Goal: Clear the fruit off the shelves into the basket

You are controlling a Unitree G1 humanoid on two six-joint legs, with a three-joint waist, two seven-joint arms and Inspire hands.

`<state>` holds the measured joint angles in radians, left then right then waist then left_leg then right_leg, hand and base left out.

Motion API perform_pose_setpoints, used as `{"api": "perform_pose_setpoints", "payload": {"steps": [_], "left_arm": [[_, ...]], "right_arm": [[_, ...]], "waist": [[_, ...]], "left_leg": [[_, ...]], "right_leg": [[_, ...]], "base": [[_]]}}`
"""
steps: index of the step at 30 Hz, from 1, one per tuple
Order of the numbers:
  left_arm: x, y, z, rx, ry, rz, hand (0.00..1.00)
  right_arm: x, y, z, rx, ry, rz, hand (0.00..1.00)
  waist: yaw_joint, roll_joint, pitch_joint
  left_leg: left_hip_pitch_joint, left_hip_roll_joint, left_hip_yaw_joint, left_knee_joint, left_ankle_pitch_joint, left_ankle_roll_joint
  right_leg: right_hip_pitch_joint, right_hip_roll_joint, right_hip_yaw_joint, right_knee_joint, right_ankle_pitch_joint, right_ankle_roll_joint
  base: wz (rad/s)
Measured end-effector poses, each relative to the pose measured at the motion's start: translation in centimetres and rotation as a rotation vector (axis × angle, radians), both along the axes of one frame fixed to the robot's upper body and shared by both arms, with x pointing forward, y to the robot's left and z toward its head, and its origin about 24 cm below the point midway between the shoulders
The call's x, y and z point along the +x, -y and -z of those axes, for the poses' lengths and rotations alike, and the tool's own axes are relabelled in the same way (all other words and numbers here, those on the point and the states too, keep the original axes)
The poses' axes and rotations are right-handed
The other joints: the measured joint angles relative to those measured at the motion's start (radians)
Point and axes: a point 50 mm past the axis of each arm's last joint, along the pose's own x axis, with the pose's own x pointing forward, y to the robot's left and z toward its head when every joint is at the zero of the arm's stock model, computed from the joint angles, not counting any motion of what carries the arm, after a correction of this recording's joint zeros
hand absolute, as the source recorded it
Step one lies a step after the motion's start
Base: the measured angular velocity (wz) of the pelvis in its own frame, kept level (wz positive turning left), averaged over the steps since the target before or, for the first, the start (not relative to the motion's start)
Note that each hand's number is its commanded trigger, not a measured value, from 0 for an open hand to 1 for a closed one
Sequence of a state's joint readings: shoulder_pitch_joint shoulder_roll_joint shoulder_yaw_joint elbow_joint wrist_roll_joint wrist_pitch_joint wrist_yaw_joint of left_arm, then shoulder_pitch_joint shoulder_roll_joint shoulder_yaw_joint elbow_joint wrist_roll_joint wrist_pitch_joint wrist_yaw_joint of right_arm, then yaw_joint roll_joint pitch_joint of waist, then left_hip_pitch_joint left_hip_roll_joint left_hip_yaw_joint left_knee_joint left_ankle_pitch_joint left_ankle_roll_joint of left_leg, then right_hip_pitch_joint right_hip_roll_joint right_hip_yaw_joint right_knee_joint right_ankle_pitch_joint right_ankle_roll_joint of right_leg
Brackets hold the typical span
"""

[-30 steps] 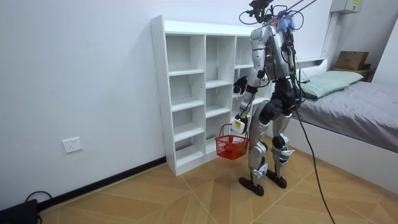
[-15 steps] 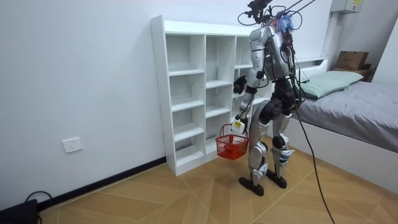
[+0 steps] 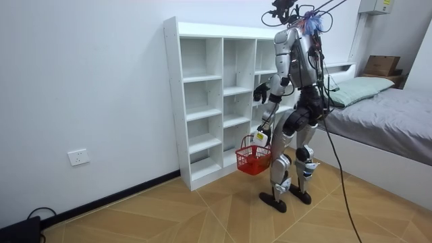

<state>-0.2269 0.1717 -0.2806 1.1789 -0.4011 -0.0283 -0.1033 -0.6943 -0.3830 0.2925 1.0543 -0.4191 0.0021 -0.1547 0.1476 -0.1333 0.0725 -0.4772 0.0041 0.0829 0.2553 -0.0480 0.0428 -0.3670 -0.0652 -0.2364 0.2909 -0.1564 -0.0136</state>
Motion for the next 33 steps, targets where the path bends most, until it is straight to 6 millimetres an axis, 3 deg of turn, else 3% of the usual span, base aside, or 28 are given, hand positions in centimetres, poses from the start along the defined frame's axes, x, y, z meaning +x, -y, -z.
{"api": "perform_pose_setpoints", "payload": {"steps": [3,6,7,8,10,33], "left_arm": [[0.0,0.0,0.0,-0.006,0.002,0.005,1.00],[0.1,0.1,-0.1,-0.008,0.004,0.013,1.00],[0.1,0.2,-0.1,-0.007,0.004,0.018,1.00],[0.2,0.2,-0.1,-0.006,0.004,0.024,1.00],[0.2,0.2,-0.1,-0.008,0.006,0.027,1.00],[0.7,0.4,-0.4,-0.017,0.030,0.038,1.00]], "right_arm": [[0.0,0.0,0.0,0.005,-0.012,-0.006,0.00],[0.1,0.0,-0.1,0.007,-0.021,-0.012,0.21],[0.1,0.1,-0.1,0.007,-0.025,-0.015,0.56],[0.1,0.1,-0.2,0.007,-0.026,-0.016,0.76],[0.2,0.0,-0.3,0.007,-0.026,-0.019,1.00],[0.6,0.3,-0.9,-0.015,-0.051,-0.026,1.00]], "waist": [[0.000,0.000,0.0001],[0.000,0.000,0.0000],[0.000,0.000,0.0000],[-0.001,0.000,0.0000],[-0.001,0.000,0.0000],[-0.002,-0.001,-0.0007]], "left_leg": [[0.000,0.000,-0.001,-0.004,0.004,-0.001],[-0.002,0.001,-0.002,-0.004,0.006,-0.001],[-0.002,0.001,-0.002,-0.004,0.006,-0.001],[-0.002,0.001,-0.002,-0.004,0.006,-0.001],[-0.003,0.001,-0.002,-0.004,0.006,-0.001],[-0.001,0.001,-0.002,-0.001,0.007,-0.001]], "right_leg": [[-0.001,0.000,-0.004,0.000,0.001,-0.002],[-0.002,0.000,-0.006,0.000,0.001,-0.002],[-0.002,0.000,-0.006,0.000,0.001,-0.002],[-0.002,0.000,-0.007,0.000,0.001,-0.002],[-0.003,0.000,-0.007,0.000,0.001,-0.002],[-0.001,-0.001,-0.010,0.003,0.002,-0.003]], "base": [[0.00],[0.00],[0.00],[0.00],[0.00],[0.00]]}}
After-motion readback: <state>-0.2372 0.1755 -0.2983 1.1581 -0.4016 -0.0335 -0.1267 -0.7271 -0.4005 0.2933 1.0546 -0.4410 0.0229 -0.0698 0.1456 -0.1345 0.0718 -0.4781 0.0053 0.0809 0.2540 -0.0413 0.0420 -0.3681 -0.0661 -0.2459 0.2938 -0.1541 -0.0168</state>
